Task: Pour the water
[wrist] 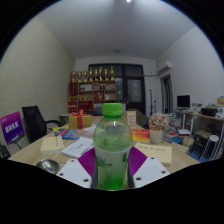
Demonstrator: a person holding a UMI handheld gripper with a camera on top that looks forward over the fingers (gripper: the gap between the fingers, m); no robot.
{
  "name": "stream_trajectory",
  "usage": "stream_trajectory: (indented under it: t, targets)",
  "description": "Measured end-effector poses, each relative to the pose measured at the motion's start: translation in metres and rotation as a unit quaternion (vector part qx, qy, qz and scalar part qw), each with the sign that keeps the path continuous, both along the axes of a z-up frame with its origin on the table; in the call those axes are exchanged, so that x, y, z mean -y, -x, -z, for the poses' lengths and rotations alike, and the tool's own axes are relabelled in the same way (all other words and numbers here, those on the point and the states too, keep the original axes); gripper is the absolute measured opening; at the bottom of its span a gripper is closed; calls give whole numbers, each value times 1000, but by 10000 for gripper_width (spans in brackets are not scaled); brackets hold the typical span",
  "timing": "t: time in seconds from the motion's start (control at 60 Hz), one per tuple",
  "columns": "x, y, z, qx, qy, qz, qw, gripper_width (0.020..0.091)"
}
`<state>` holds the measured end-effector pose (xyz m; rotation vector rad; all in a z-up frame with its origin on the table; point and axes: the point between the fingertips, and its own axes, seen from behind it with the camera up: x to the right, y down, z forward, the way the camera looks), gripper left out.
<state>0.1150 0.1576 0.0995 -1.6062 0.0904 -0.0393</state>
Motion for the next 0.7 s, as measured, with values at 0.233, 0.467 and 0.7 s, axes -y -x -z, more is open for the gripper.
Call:
stream_trajectory:
  t: [0.233, 0.467, 0.7]
  targets:
    - [3, -5, 8, -11, 49, 13, 999, 639]
    - [93, 17, 8, -44, 75, 7, 996, 836]
    - [221, 39, -2, -55, 91, 6, 994, 838]
